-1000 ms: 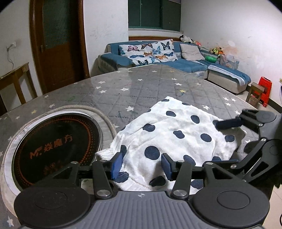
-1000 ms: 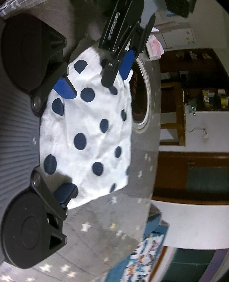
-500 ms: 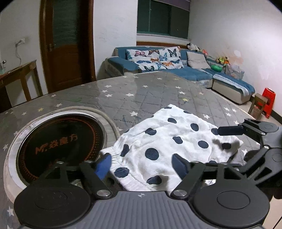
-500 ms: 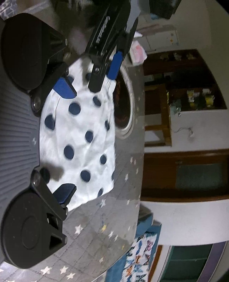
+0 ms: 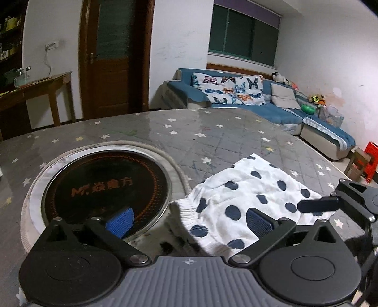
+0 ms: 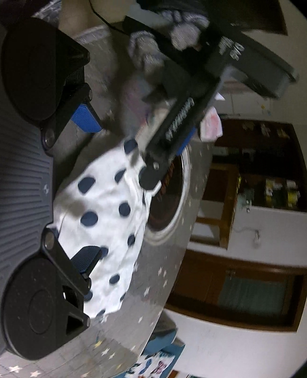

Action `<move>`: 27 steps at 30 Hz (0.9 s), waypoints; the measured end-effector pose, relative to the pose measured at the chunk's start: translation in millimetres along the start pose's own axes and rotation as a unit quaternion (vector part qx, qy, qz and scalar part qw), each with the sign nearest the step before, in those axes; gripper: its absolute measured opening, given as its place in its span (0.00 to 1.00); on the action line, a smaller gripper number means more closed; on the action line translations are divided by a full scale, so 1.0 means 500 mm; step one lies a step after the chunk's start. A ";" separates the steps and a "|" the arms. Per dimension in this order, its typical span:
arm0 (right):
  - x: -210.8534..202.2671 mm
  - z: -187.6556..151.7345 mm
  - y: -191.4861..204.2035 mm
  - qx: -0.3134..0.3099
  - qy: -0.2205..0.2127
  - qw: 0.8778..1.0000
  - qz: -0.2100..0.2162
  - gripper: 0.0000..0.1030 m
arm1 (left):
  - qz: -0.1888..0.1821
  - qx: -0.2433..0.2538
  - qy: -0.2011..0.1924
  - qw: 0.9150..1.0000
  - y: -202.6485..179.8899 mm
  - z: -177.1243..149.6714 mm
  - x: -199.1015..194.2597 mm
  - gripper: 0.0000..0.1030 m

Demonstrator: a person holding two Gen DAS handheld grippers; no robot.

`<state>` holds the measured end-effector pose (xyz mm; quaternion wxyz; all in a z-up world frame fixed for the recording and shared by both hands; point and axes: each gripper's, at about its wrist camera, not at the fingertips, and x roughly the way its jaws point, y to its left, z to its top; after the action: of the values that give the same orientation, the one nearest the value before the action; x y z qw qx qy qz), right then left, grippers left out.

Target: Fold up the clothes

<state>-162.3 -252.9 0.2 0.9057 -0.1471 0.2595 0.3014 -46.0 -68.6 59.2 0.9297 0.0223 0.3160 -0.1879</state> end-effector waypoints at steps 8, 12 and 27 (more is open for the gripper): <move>0.009 -0.002 0.004 0.029 -0.003 1.000 0.007 1.00 | 0.030 -0.032 0.025 0.999 0.030 -0.014 0.013 1.00; 0.010 0.016 -0.022 0.061 -0.018 0.997 0.035 1.00 | 0.038 -0.033 0.035 0.998 0.034 -0.024 0.022 1.00; 0.026 0.050 -0.179 0.185 -0.024 0.977 0.100 1.00 | 0.042 -0.054 0.038 0.997 0.067 -0.029 0.029 1.00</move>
<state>-88.2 -305.5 23.2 0.8884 0.0573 0.3027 0.3404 -31.3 -40.0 36.3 0.9237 -0.0079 0.3599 -0.1307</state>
